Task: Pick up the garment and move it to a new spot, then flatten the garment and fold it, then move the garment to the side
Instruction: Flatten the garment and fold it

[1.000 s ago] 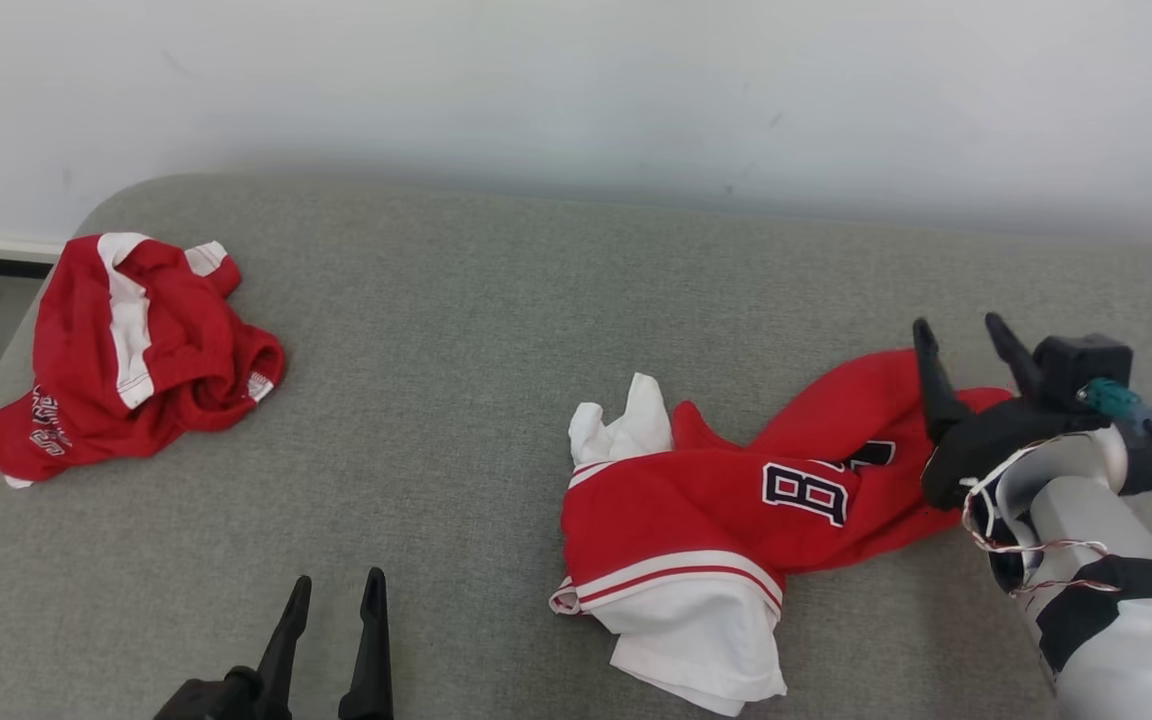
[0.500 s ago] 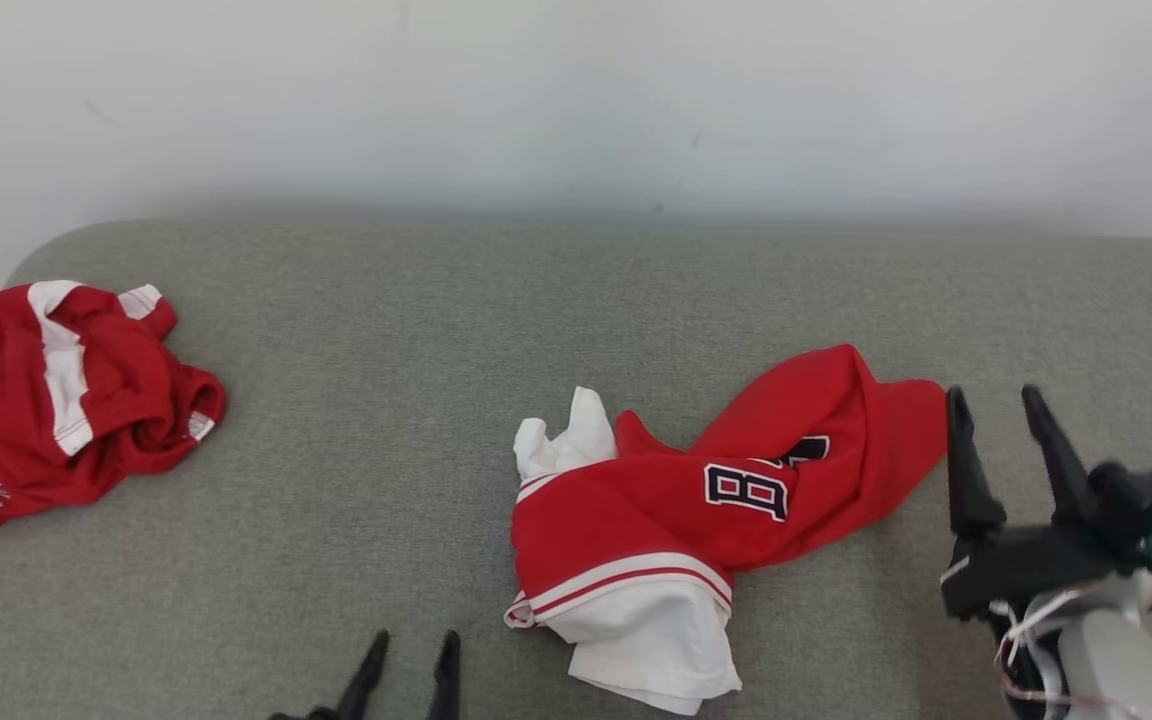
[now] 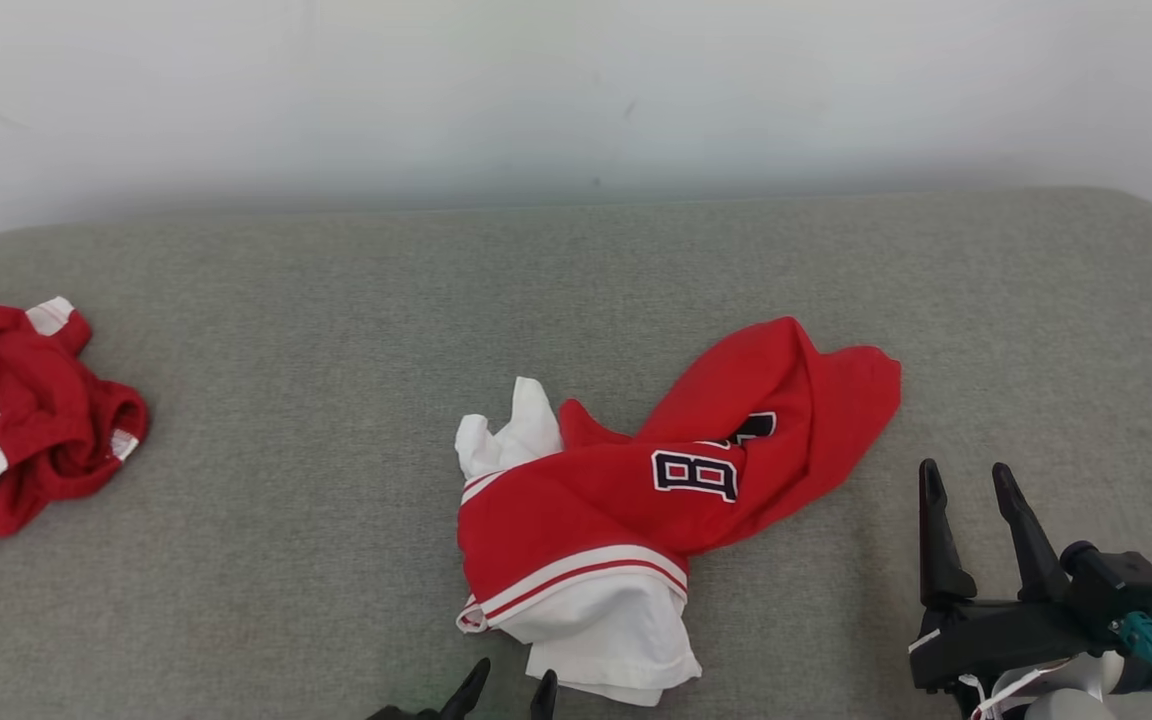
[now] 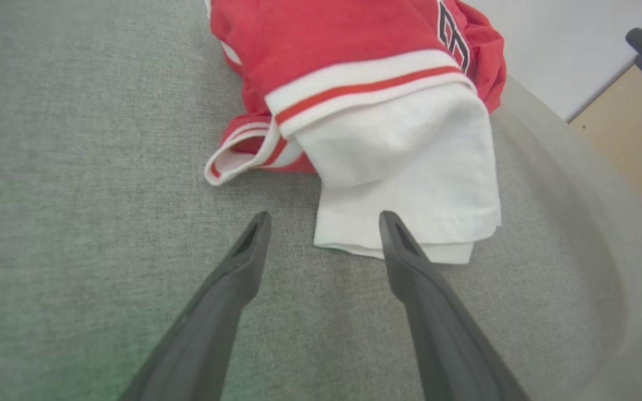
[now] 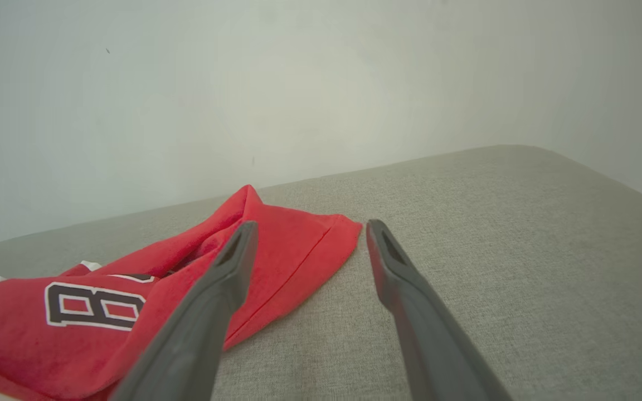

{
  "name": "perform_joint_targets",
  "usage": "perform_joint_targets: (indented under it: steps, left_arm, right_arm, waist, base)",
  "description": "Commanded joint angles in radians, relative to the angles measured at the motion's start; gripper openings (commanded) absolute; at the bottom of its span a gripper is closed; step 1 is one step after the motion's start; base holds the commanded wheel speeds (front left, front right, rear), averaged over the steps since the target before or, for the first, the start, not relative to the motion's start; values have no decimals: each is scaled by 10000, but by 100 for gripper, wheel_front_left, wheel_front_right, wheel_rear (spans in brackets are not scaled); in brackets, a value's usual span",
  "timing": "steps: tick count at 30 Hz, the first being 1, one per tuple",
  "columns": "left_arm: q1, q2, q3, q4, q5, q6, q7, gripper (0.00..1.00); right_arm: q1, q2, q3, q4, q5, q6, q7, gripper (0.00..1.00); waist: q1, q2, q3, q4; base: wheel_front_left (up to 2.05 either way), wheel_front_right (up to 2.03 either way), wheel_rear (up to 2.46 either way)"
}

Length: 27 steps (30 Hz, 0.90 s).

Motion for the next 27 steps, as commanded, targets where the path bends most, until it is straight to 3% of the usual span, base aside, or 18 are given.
perform_joint_targets:
  steps: [1,12,13,14,15,19,24,27]
  left_arm:
    - [-188,17,-45,138,-62,12,-14,100]
    - [-1160,22,-765,1663,-745,10,-13,100]
    - [-1237,22,-830,1715,-840,11,-9,76]
    - [-1287,17,-860,1729,-957,11,-8,22]
    - [-1321,19,-926,1776,-1071,11,-9,0]
    - [-1387,22,-998,1655,-1363,16,-13,0]
    - [-977,43,-94,914,-1096,124,-13,0]
    - [-767,337,419,468,-778,113,-14,0]
  right_arm:
    - [136,75,-23,-37,-57,-22,-19,100]
    - [68,135,-161,-87,-53,-22,-20,100]
    - [72,132,-185,-98,-57,-22,-20,100]
    - [85,132,-217,-109,-66,-22,-20,100]
    - [113,131,-248,-115,-75,-20,-20,100]
    - [246,154,-386,-180,-71,-22,-20,100]
    - [480,216,-624,-236,-26,-22,-20,100]
    - [618,281,-792,-220,-45,-22,-18,100]
  waist:
    - [1,-1,75,-160]
    - [1,-1,245,-501]
    - [1,-1,252,-494]
    - [1,-1,255,-475]
    - [1,-1,248,-447]
    - [1,-1,172,-245]
    - [1,-1,2,210]
    - [1,-1,-93,568]
  base:
    - [0,0,0]
    - [0,0,0]
    - [0,0,0]
    - [0,0,0]
    - [0,0,0]
    - [0,0,0]
    - [0,0,0]
    - [0,0,0]
